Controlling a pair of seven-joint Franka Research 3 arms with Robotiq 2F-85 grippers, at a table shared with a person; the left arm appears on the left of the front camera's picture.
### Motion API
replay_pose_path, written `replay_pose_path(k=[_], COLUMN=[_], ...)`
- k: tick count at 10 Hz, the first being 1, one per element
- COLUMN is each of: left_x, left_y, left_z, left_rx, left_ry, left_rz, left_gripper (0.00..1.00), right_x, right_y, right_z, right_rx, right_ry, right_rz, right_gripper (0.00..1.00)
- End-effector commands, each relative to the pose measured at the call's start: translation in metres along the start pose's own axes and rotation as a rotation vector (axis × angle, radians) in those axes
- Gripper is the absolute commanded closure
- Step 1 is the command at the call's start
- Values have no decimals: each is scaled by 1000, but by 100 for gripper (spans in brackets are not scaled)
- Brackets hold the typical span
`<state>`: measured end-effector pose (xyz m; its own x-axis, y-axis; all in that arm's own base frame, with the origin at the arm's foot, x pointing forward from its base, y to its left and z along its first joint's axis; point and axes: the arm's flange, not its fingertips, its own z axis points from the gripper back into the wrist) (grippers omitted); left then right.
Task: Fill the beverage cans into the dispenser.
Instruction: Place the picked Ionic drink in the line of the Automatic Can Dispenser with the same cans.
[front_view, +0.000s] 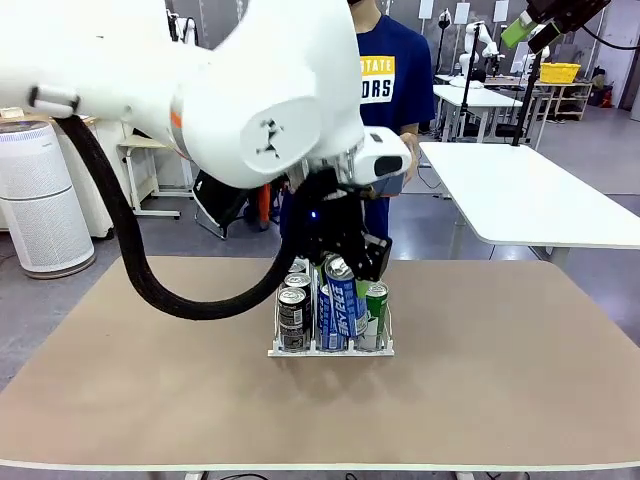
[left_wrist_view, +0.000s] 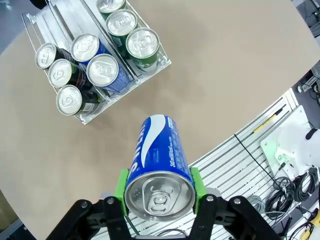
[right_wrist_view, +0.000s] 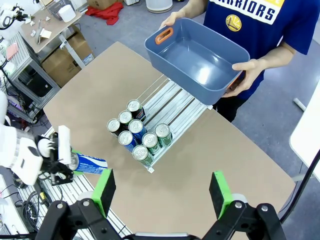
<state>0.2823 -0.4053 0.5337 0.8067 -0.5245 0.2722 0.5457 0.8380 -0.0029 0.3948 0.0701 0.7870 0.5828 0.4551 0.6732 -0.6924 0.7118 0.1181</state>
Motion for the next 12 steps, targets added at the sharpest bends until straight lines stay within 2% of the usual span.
replay_pose_path(k=[1,4,7,10,12], left_x=[5,3,5,10,10], left_y=[-4,3,6,10,7], left_z=[-16,-49,-72,-83,-74], left_rx=[40,13,37,62,74], left_ry=[-14,4,19,29,-19], left_rz=[19,38,62,59,68], left_gripper=[42,42,42,42,42], right_x=[-3,-3,-3,-3,-3], right_y=[2,2,2,2,2], right_z=[0,0,0,0,0], right_rx=[7,7,7,7,7], right_ry=[1,1,1,1,1], right_rz=[1,1,1,1,1], right_gripper=[0,0,0,0,0])
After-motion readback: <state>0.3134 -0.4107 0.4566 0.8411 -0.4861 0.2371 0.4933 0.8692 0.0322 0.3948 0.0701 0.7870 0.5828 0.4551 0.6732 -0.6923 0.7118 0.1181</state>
